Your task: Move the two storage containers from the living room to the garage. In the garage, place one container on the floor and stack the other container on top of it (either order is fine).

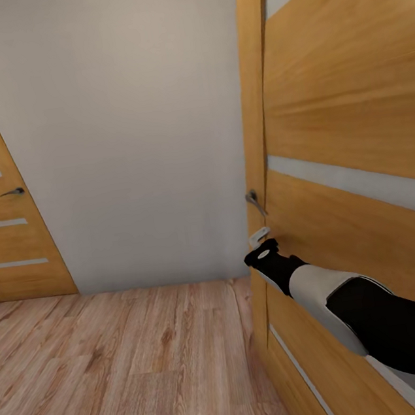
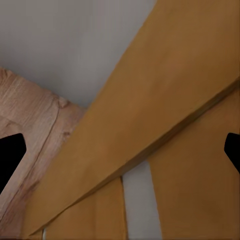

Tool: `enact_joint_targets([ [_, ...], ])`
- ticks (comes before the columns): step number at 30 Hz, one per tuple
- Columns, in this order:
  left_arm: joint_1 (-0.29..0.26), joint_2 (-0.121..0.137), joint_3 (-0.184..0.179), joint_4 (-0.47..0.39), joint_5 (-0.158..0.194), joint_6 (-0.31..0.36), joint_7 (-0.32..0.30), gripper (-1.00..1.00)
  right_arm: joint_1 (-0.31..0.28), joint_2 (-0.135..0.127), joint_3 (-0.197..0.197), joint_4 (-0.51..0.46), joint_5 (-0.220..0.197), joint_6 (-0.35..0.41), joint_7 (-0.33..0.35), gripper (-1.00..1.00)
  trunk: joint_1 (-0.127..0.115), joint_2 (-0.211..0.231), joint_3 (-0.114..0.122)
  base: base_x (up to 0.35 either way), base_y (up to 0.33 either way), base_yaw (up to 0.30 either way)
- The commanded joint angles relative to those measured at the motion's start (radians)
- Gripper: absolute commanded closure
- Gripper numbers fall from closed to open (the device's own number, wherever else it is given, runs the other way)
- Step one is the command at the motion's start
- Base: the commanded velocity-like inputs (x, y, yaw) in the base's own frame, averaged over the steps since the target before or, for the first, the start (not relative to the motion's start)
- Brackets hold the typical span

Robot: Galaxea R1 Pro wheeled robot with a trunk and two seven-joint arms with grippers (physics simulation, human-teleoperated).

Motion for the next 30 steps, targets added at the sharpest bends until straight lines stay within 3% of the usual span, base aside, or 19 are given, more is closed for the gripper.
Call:
enact_joint_targets([
  [1, 0.000, 0.000, 0.003, -0.001, 0.008, -0.002, 0.000, -1.00, -0.001, 0.001, -0.002, 0.005, 0.006, 0.005, -0.005, -1.00, 0.000, -0.001, -0.001, 0.008, 0.000, 0.000],
  [14, 0.000, 0.001, 0.003, -0.001, 0.008, -0.002, 0.000, -1.00, -0.001, -0.002, -0.002, 0.023, 0.005, 0.000, -0.057, -1.00, 0.000, -0.001, -0.001, 0.001, 0.000, 0.000],
  [17, 0.000, 0.001, 0.003, -0.001, 0.008, -0.002, 0.000, -1.00, -0.001, -0.037, -0.003, 0.023, 0.004, -0.001, -0.058, -1.00, 0.000, -0.001, -0.001, 0.000, 0.000, 0.000],
  [30, 0.000, 0.001, 0.003, -0.001, 0.008, -0.002, 0.000, -1.00, -0.001, -0.110, -0.003, 0.023, 0.003, -0.002, -0.065, -1.00, 0.000, -0.001, -0.001, 0.000, 0.000, 0.000],
])
